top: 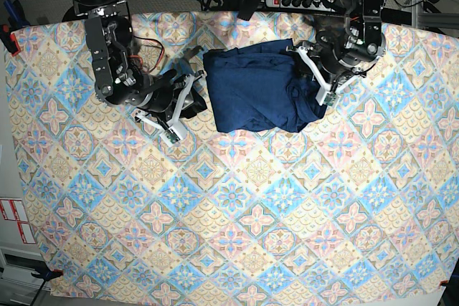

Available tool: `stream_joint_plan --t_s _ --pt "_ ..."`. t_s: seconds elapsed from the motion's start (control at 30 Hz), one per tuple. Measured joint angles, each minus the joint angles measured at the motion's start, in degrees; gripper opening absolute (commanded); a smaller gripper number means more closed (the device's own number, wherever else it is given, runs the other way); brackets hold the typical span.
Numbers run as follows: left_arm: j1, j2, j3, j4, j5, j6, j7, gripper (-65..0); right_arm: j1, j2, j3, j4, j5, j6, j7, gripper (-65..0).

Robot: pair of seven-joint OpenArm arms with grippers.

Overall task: Fold the T-shirt properly
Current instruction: 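Push the shirt bundle edges inward with both grippers to square it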

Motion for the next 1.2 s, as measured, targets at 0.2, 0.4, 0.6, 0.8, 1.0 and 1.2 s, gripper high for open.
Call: stream_joint_plan --t_s 0.2,0.4,0.6,0.8,1.0,1.2 --pt "0.0 -0.2 6.6 0.0 -0.7 -0.3 -0.2 -65.0 0.1 0.0 0.0 0.0 0.0 0.0 0.0 -50.1" --pt "5.4 -2.0 9.8 9.0 -1.3 -1.2 -0.1 -65.0 0.3 0.0 0.0 0.0 0.0 0.0 0.0 -50.1" --pt "7.5 -3.4 9.5 10.5 -1.1 -0.8 -0.1 -65.0 0.2 0.0 0.1 0.0 0.0 0.0 0.1 -50.1" --pt "8.2 -3.8 10.0 7.0 -0.3 -0.7 0.1 -65.0 1.7 0.0 -0.3 -0.1 0.0 0.0 -2.0 -49.9" --pt "7.9 -5.4 10.1 9.2 -3.9 -0.3 8.3 -58.1 3.3 0.0 -0.2 -0.2 0.0 0.0 -3.1 -49.7" --pt "8.5 -9.7 9.9 13.8 -14.1 -0.7 11.5 -49.3 4.5 -0.6 -0.3 -0.4 -0.1 0.0 -3.5 -49.7"
